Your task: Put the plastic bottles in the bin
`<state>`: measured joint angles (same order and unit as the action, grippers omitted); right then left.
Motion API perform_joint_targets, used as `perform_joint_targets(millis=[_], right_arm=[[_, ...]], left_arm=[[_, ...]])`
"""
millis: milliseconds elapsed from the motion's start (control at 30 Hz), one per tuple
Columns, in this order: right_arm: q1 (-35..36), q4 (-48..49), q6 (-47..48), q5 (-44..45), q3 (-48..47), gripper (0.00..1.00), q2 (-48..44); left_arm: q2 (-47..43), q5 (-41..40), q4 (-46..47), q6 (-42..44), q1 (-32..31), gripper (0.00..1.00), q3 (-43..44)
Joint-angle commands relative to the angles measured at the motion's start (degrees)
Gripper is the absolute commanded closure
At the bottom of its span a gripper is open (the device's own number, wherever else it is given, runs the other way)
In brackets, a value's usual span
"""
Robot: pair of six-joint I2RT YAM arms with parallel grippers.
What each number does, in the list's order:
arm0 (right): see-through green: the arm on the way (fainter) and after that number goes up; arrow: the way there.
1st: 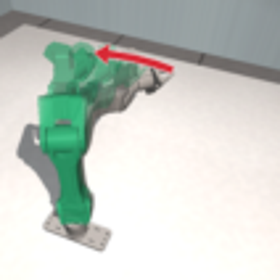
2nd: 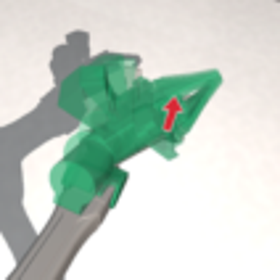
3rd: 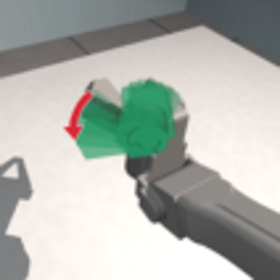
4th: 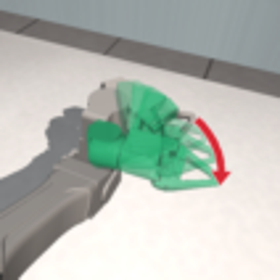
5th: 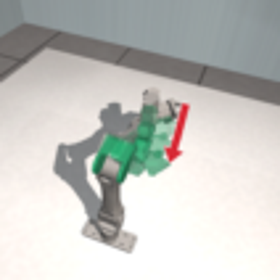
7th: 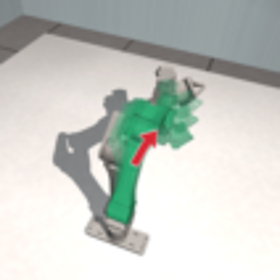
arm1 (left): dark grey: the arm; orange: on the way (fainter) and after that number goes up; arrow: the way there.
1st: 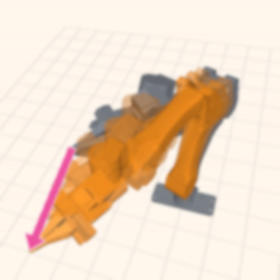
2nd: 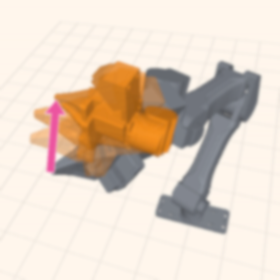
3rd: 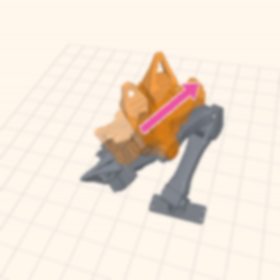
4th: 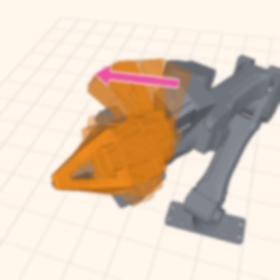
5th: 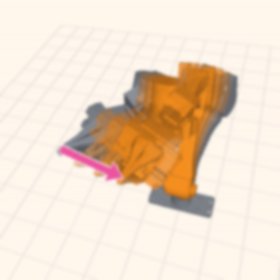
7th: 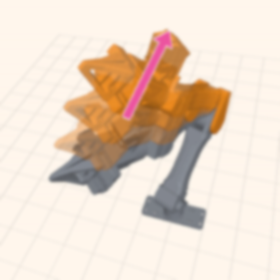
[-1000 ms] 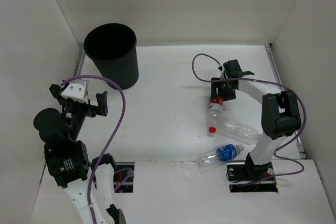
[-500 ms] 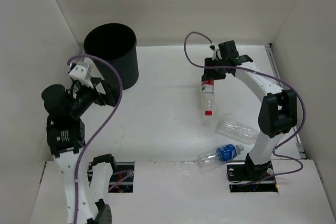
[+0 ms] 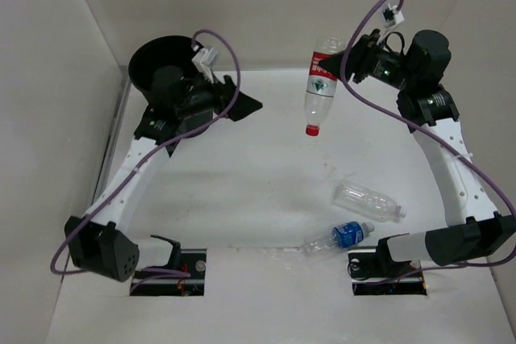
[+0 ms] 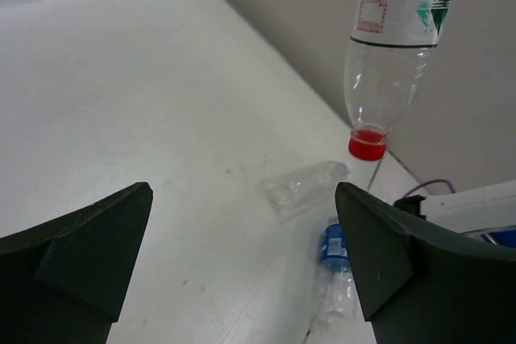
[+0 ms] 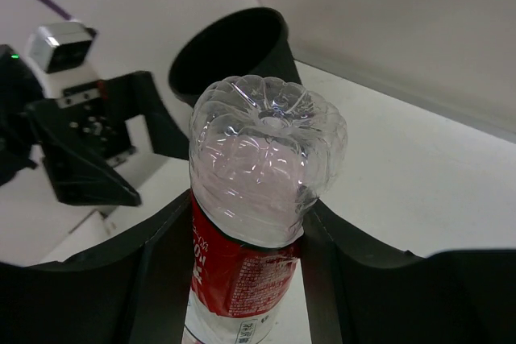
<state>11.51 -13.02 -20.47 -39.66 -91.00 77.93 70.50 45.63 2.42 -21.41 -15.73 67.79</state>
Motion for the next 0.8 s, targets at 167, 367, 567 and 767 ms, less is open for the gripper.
perform_joint_targets(millis=[167,367,567,767], right_arm=[[-1.8,11.7,-12.3,-9.8,2.6,1.00,-1.5],[-4.1,12.9,-13.7,-10.4,3.4,1.00,-3.5],[-5.7,14.4,-15.8,-11.1,3.5,1.00,-5.2],[-5.5,16.3,-17.6,-12.0,6.4,0.63,-6.6]], left_arm=[[13.7,2.1,13.2,-5.6,-18.1,0.00,21.8],[19.5,2.4,13.4,-5.3,-23.1,0.00,26.4],[21.7,2.5,14.3,-5.0,-25.0,0.00,26.3],[22.9,2.9,15.4,-4.6,-26.2,0.06,27.9]])
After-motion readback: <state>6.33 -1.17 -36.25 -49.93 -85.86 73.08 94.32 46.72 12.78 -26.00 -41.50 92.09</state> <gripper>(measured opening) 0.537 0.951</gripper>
